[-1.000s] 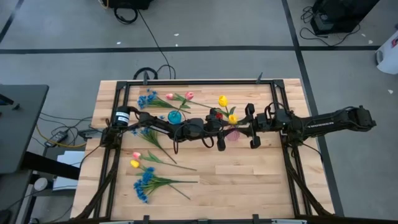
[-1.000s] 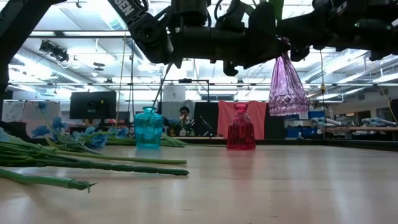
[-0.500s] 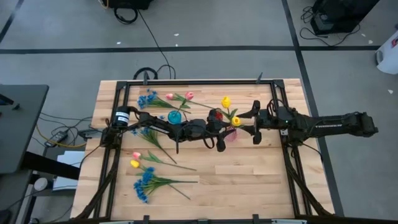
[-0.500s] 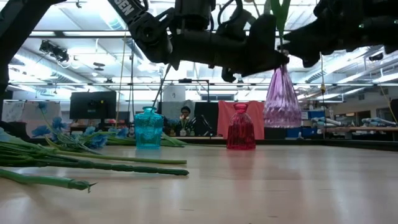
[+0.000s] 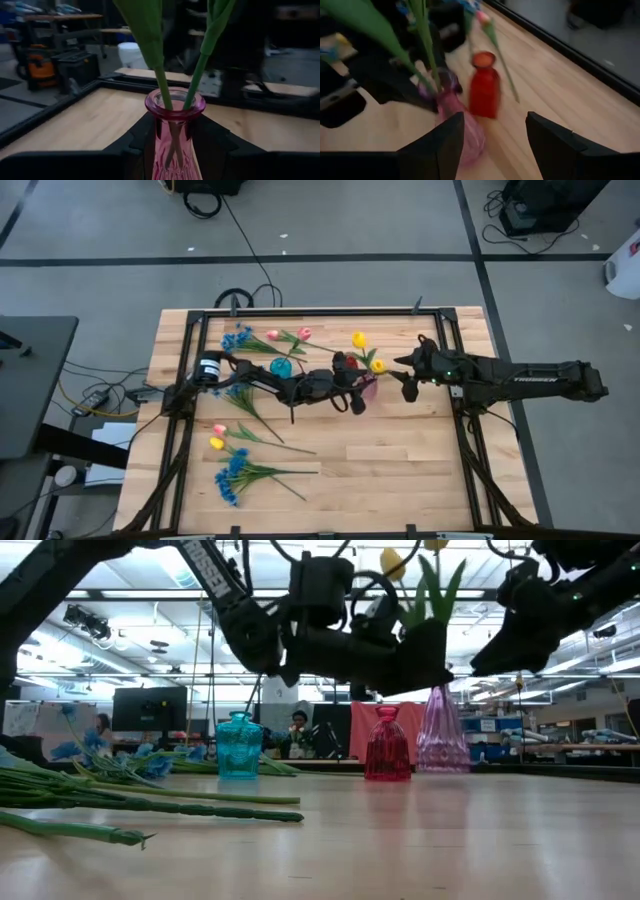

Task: Sort flowers into vase by color
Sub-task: Put the top yellow flower into the pink vase

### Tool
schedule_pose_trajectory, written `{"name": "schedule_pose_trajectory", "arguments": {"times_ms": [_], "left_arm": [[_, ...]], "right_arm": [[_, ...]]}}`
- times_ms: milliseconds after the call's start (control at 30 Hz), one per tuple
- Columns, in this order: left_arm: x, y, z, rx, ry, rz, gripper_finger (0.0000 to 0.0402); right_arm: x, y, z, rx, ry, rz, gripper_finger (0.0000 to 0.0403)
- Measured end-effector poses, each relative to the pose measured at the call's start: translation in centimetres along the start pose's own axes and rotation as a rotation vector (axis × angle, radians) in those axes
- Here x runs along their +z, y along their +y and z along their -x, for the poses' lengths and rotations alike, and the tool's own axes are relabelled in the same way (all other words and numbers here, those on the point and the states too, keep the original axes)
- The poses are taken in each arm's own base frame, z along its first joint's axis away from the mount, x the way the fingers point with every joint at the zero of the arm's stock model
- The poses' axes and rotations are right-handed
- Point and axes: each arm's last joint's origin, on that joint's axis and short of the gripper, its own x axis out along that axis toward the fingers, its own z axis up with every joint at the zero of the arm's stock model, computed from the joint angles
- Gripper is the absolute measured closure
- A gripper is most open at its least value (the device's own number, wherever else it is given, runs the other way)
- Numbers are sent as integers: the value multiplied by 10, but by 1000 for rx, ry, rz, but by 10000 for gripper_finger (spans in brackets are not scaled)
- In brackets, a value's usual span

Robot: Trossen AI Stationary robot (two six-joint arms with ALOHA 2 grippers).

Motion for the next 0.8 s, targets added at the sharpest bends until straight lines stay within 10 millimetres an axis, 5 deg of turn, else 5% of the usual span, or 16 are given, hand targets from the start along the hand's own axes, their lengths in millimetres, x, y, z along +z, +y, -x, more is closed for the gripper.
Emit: {"name": "schedule_pose_trajectory", "arguments": {"times_ms": [500, 800], "left_arm": [[-2, 20, -61, 92, -75, 18, 288], [0, 45, -75, 137, -60, 51, 288]], "right_arm": [[-10, 1, 1, 81, 127, -76, 181], [-13, 0, 1, 70, 160, -86, 190]]}}
